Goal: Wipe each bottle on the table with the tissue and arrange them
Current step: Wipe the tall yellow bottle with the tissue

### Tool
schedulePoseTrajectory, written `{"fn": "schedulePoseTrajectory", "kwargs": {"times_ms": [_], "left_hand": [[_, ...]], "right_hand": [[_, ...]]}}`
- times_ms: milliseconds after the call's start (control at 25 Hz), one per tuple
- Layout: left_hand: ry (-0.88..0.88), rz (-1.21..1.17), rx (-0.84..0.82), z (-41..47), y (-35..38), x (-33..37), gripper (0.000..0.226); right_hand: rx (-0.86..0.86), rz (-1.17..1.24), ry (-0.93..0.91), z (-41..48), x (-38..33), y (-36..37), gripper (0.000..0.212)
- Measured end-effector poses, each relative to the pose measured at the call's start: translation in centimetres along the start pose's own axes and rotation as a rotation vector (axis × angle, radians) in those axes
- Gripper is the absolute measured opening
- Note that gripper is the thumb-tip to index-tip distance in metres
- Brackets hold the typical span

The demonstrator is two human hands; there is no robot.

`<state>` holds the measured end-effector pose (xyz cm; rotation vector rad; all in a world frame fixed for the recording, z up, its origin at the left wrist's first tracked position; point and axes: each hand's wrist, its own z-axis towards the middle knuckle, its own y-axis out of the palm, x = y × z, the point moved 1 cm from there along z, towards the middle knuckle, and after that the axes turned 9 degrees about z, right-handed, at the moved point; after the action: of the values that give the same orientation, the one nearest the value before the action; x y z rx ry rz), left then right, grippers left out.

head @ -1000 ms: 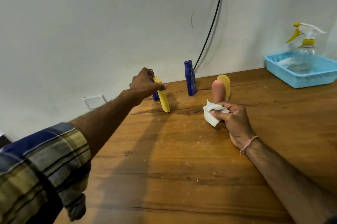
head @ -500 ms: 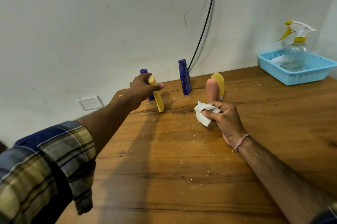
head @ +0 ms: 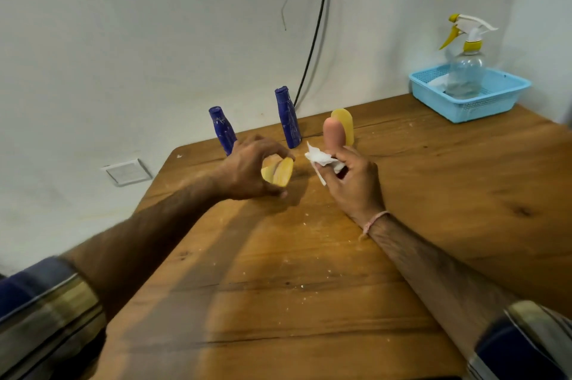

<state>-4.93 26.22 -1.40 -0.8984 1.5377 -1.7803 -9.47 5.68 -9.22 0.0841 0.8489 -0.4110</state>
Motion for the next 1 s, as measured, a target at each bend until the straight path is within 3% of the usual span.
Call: {"fn": "schedulePoseTrajectory", "kwargs": {"times_ms": [120, 280, 560, 680, 760, 880, 1000], "left_hand": [[0.059, 0.092, -0.011, -0.7, 1.2, 2.8, 0.070], [-0.025, 0.030, 0.012, -0.7, 1.3, 3.7, 0.067], [-0.164, -0.093, 0.062, -0.4, 2.1, 3.3, 0.078], [-0.165, -0.198, 0.159, -0.2, 2.4, 2.4, 0.063], [-0.156, -0.307, 0.258, -0.3, 2.1, 1.9, 0.057], [-0.138, -0.318, 0.338, -0.5, 1.7, 1.8, 0.059], [-0.118, -0.471, 0.374, -1.0, 1.8, 2.3, 0.062]], "right_hand": [[-0.046, -0.137, -0.195, -0.5, -0.7, 0.4, 0.026], [-0.073, -0.176, -0.216, -0.5, -1.2, 0.3, 0.026], [-0.215, -0.081, -0.107, -0.3, -2.1, 0.1, 0.033], [-0.285, 0.001, -0.119, -0.6, -2.5, 0.2, 0.022], [-0.313, 0.113, -0.031, -0.8, -2.5, 0.4, 0.016], [-0.118, 0.261, 0.180, -0.1, -1.5, 0.1, 0.018], [0.152, 0.163, 0.284, 0.6, -0.4, -0.4, 0.020]]}}
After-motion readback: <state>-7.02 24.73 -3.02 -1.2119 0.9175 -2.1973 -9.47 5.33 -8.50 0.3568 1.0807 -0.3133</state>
